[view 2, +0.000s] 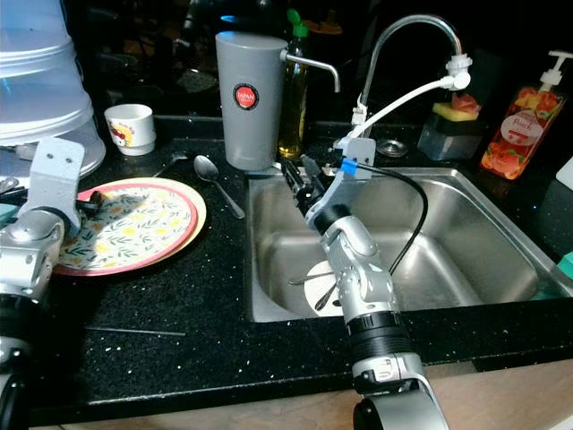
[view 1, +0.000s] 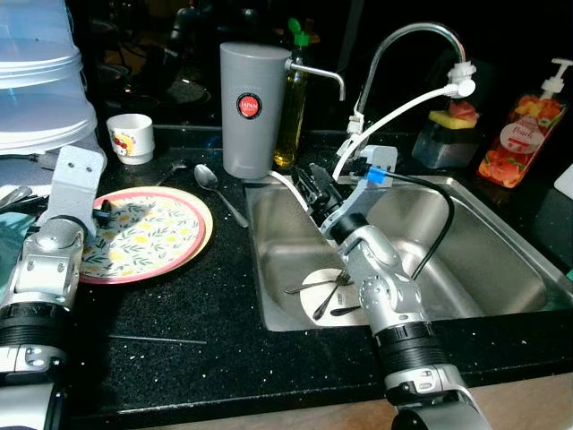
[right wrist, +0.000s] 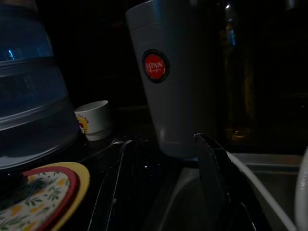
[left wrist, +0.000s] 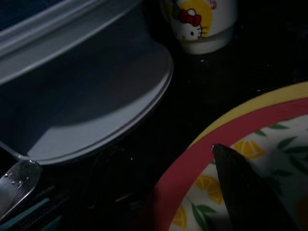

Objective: Kitchen organization

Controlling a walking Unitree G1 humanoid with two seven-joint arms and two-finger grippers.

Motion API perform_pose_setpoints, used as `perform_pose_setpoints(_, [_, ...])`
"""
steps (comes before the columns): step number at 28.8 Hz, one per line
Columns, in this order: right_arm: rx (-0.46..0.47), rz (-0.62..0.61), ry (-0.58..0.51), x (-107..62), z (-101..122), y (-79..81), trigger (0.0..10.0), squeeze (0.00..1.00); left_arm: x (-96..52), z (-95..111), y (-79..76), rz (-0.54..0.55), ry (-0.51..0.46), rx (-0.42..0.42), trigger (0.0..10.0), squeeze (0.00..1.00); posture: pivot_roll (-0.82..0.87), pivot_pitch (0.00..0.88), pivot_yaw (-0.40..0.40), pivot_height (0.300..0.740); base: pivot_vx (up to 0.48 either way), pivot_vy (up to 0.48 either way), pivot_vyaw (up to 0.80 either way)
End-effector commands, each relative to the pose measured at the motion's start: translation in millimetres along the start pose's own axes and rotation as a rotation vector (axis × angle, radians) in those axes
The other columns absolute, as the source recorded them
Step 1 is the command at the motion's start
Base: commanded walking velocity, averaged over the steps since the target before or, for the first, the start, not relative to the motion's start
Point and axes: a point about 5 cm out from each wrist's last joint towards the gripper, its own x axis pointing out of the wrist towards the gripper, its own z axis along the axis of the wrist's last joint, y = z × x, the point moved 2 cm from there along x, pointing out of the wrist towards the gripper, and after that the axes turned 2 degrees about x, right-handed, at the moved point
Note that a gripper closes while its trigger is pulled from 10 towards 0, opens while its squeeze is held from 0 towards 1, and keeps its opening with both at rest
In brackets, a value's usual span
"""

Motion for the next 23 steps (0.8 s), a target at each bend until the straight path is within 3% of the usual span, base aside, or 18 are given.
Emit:
perform_pose_setpoints(1, [0.003, -0.004, -0.002, -0.3, 3.3, -2.9, 10.0, 0.00, -0.1, -33.2, -3.5, -0.015, 0.136, -0.004, 10.0, 0.00, 0.07, 0.007, -0.070, 0.740, 0.000, 0.000, 0.00])
perform_pose_setpoints(6, [0.001, -0.007, -0.002, -0.7, 4.2, -4.9, 10.0, 0.00, 2.2, -27.1, -17.7, -0.083, 0.121, -0.024, 10.0, 0.00, 0.07, 0.010, -0.070, 0.740, 0.000, 0.000, 0.00])
perform_pose_setpoints(11, [0.001, -0.013, -0.003, 0.2, 5.4, -7.0, 10.0, 0.00, -6.7, -9.8, -75.9, -0.414, 0.042, -0.108, 10.0, 0.00, 0.07, 0.014, -0.069, 0.740, 0.000, 0.000, 0.00])
perform_pose_setpoints(15, [-0.001, -0.016, -0.006, 0.5, 6.6, -7.8, 10.0, 0.00, -10.3, -4.9, -89.6, -0.476, 0.033, -0.134, 10.0, 0.00, 0.07, 0.014, -0.069, 0.740, 0.000, 0.000, 0.00])
perform_pose_setpoints(18, [-0.006, -0.022, -0.006, -0.3, 8.0, -10.2, 10.0, 0.00, -21.6, 0.2, -116.0, -0.626, 0.031, -0.171, 10.0, 0.00, 0.06, 0.021, -0.066, 0.740, 0.000, 0.000, 0.00])
perform_pose_setpoints(23, [-0.007, -0.025, -0.005, -0.6, 8.2, -11.6, 10.0, 0.00, -36.0, 3.1, -136.7, -0.778, 0.022, -0.211, 10.0, 0.00, 0.06, 0.025, -0.067, 0.740, 0.000, 0.000, 0.00])
